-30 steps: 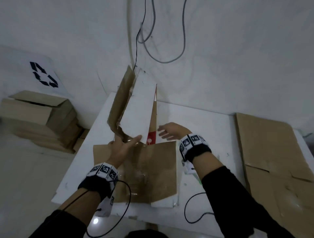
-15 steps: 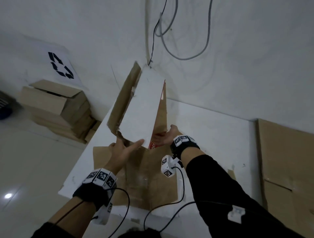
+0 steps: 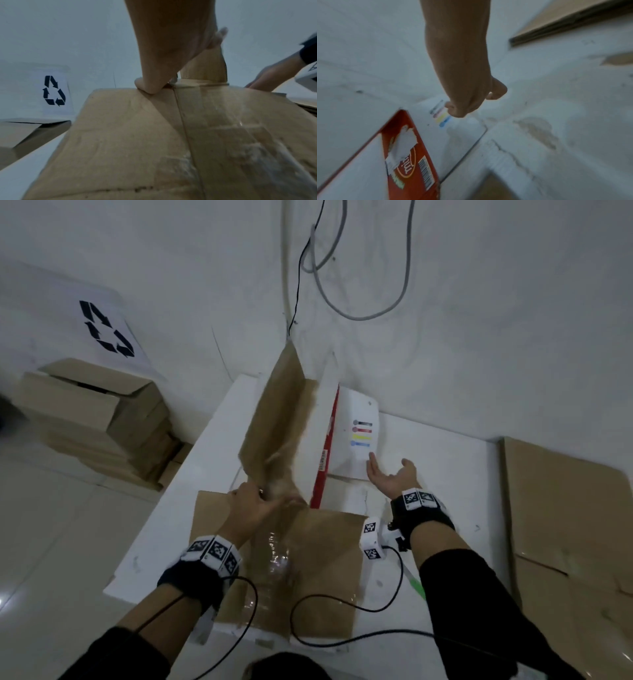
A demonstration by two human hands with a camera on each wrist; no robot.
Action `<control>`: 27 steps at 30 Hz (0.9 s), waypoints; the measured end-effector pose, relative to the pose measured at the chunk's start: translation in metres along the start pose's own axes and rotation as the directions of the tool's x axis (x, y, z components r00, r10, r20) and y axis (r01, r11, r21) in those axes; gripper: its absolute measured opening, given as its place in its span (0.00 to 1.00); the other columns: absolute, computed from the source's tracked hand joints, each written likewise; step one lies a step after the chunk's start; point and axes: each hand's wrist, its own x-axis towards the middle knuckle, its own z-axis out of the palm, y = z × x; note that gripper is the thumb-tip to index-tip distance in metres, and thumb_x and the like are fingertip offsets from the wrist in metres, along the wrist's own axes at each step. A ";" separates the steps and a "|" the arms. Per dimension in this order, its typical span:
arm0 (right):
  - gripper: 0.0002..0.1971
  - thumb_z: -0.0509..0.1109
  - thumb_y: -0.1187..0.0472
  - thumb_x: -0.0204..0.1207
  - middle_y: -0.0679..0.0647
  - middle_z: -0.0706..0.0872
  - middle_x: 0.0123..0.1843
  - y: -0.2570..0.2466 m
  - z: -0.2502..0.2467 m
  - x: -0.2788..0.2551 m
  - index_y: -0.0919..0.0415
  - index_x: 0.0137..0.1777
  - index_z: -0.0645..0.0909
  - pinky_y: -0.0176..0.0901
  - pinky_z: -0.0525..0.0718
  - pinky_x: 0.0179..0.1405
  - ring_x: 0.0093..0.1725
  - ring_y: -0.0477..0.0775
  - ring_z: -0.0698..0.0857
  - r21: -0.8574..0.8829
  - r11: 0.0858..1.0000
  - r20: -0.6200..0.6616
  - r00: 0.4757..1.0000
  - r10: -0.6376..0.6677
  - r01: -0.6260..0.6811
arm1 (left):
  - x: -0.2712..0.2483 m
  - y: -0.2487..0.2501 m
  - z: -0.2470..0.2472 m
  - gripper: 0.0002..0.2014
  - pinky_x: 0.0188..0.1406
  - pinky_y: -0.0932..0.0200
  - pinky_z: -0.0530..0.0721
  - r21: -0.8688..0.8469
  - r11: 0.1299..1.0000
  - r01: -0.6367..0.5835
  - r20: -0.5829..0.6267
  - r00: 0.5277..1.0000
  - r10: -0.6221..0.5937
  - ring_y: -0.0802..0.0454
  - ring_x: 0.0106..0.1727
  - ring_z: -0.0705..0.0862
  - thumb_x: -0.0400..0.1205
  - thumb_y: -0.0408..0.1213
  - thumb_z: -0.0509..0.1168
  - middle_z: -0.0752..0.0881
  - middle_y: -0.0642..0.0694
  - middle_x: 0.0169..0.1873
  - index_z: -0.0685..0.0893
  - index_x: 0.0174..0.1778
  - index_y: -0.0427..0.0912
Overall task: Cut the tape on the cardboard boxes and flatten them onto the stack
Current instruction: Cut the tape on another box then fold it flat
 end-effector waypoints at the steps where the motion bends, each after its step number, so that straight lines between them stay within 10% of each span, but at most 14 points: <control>1: 0.30 0.57 0.51 0.86 0.69 0.77 0.72 -0.003 0.003 -0.009 0.60 0.84 0.53 0.53 0.78 0.72 0.69 0.63 0.81 -0.082 0.995 0.035 0.998 -0.056 0.058 | 0.004 0.000 0.005 0.33 0.52 0.47 0.85 -0.089 0.996 0.006 0.050 0.999 -0.002 0.46 0.49 0.87 0.65 0.73 0.68 0.89 0.44 0.45 0.84 0.48 0.45; 5: 0.23 0.64 0.57 0.82 0.62 0.80 0.59 0.012 0.011 -0.035 0.60 0.73 0.63 0.47 0.80 0.38 0.45 0.58 0.81 -0.491 0.816 0.040 0.944 -0.327 0.304 | 0.029 -0.016 0.024 0.09 0.50 0.49 0.80 -0.092 0.996 0.019 -0.091 0.996 -0.027 0.43 0.44 0.85 0.86 0.37 0.62 0.86 0.37 0.42 0.85 0.47 0.37; 8: 0.18 0.68 0.59 0.80 0.62 0.77 0.63 0.046 -0.004 -0.039 0.60 0.67 0.69 0.51 0.78 0.51 0.56 0.58 0.77 -0.785 0.255 0.188 0.609 -0.770 0.565 | 0.045 -0.024 0.038 0.26 0.62 0.43 0.78 -0.092 0.984 0.154 -0.448 0.876 -0.180 0.35 0.60 0.81 0.82 0.24 0.61 0.80 0.29 0.61 0.63 0.77 0.36; 11: 0.21 0.71 0.66 0.72 0.57 0.75 0.66 0.088 -0.042 -0.046 0.59 0.64 0.73 0.59 0.76 0.63 0.64 0.58 0.75 -0.741 -0.269 0.585 0.394 -0.709 0.615 | 0.047 -0.030 0.040 0.33 0.58 0.40 0.82 0.087 0.983 0.163 -0.701 0.711 -0.056 0.32 0.61 0.80 0.78 0.24 0.59 0.77 0.29 0.65 0.61 0.78 0.48; 13: 0.22 0.68 0.67 0.74 0.55 0.73 0.70 0.114 -0.088 -0.039 0.58 0.68 0.72 0.61 0.77 0.66 0.67 0.56 0.74 -0.663 -0.495 0.746 0.441 -0.499 0.562 | 0.037 -0.045 0.041 0.31 0.62 0.37 0.80 0.401 0.916 -0.019 -0.532 0.809 0.250 0.30 0.65 0.77 0.77 0.31 0.62 0.74 0.28 0.69 0.65 0.78 0.37; 16: 0.29 0.49 0.44 0.86 0.57 0.59 0.86 0.150 -0.161 -0.036 0.57 0.83 0.63 0.64 0.63 0.80 0.82 0.62 0.64 -0.516 -0.776 0.762 0.609 -0.221 0.363 | 0.001 -0.078 0.051 0.29 0.63 0.37 0.79 0.682 0.590 -0.432 -0.121 0.729 0.673 0.31 0.65 0.77 0.79 0.41 0.58 0.72 0.30 0.68 0.65 0.76 0.37; 20: 0.30 0.44 0.40 0.87 0.51 0.43 0.89 0.169 -0.210 -0.043 0.50 0.87 0.54 0.61 0.44 0.85 0.88 0.51 0.42 -0.444 -0.816 0.702 0.710 -0.060 0.370 | -0.049 -0.147 0.065 0.29 0.82 0.45 0.48 0.693 0.498 -0.521 0.220 0.811 0.542 0.46 0.85 0.49 0.88 0.51 0.42 0.54 0.40 0.84 0.55 0.84 0.42; 27: 0.30 0.49 0.47 0.88 0.49 0.39 0.89 0.172 -0.204 -0.048 0.42 0.87 0.42 0.68 0.42 0.83 0.87 0.52 0.38 -0.455 -0.825 0.682 0.726 -0.082 0.334 | -0.059 -0.167 0.062 0.31 0.77 0.28 0.56 0.788 0.419 -0.451 0.322 0.882 0.344 0.38 0.84 0.55 0.85 0.54 0.46 0.57 0.38 0.83 0.61 0.83 0.42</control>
